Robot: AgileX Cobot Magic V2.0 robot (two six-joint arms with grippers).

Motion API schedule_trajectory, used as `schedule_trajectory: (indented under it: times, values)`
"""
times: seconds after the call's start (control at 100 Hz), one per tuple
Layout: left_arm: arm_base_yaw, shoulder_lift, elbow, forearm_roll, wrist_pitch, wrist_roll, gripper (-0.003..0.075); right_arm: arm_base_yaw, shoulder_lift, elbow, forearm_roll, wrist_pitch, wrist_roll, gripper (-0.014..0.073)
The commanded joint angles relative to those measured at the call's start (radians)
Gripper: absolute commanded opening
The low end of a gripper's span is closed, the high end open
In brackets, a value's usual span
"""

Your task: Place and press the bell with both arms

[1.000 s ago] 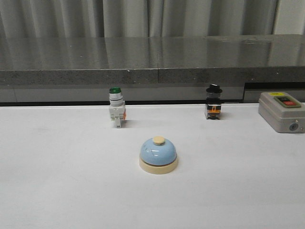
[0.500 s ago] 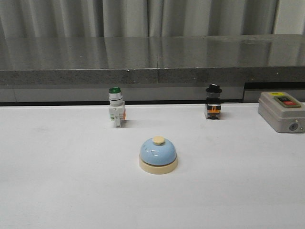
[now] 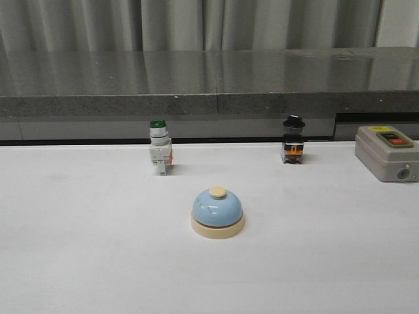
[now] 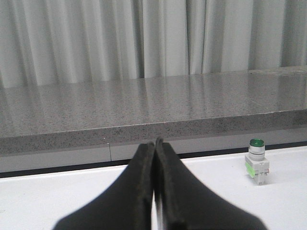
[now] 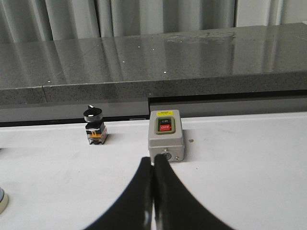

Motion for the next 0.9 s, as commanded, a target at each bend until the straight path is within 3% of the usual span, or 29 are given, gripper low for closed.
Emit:
schedule_trajectory:
  times: [0.0,0.47,0.71,0.89]
  values:
    - [0.001,-0.032,0.056,-0.006,-0.072,-0.009,-0.0021,-0.005,-0.015,-0.02,-0.005,-0.086,-0.007,-0.0064]
    - [0.001,-0.032,0.056,-0.006,-0.072,-0.009,-0.0021,-0.005,-0.014,-0.027,-0.005,-0.168,-0.007,-0.0064]
    - [0.001,-0.032,0.056,-0.006,-0.072,-0.009,-0.0021,-0.004,0.073,-0.16,0.047,-0.036,0.004,-0.0064]
    - [0.001,-0.032,0.056,-0.006,-0.072,-0.009,-0.0021,-0.004,0.26,-0.336,0.102,0.169,0.005,-0.0064]
